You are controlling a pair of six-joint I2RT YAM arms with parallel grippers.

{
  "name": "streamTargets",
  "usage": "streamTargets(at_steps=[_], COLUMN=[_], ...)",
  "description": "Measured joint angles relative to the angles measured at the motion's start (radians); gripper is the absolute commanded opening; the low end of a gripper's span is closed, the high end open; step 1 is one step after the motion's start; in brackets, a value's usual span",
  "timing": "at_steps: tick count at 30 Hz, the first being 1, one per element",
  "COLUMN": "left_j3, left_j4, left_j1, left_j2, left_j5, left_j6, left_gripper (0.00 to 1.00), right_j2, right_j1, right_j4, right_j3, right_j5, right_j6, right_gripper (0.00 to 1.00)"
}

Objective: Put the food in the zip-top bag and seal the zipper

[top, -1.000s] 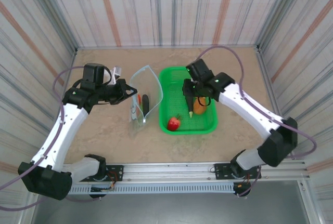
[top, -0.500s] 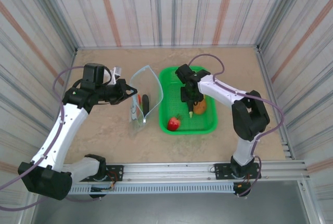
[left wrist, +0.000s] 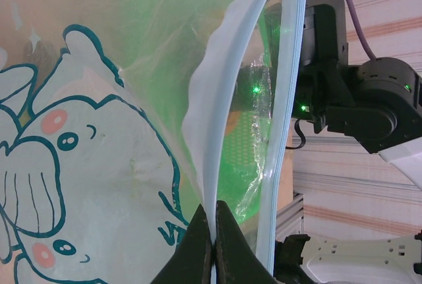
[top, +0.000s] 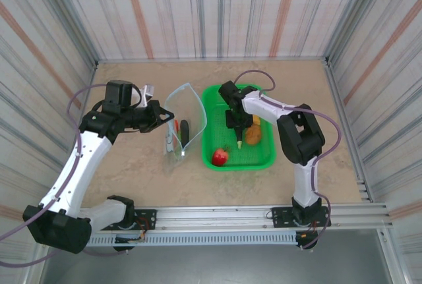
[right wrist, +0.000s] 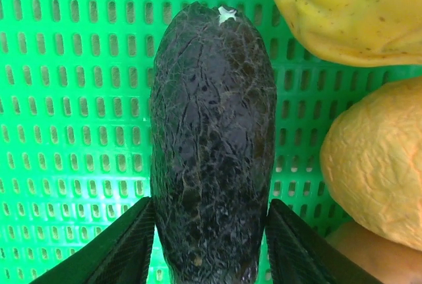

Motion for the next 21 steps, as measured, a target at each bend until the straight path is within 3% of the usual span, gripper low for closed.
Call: streamTargets(at_steps=[10,21], left_j3=[0.012,0.024], left_j4=[-0.026,-0.026], left_j1=[0.000,0.000], left_j2=[0.026,0.026], left_j5=[0.003,0.004], left_j6=[0.026,0.025], left_gripper=[0.00,0.00], right_j2=[-0.038,-0.485], right_j1=[-0.005,0.045], right_j4=[0.003,-0.021], right_j3=[-0.008,0.000], right_j5=[0.002,-0.070], right_j6=[-0.019,0.015], right_gripper=[0.35,0.35])
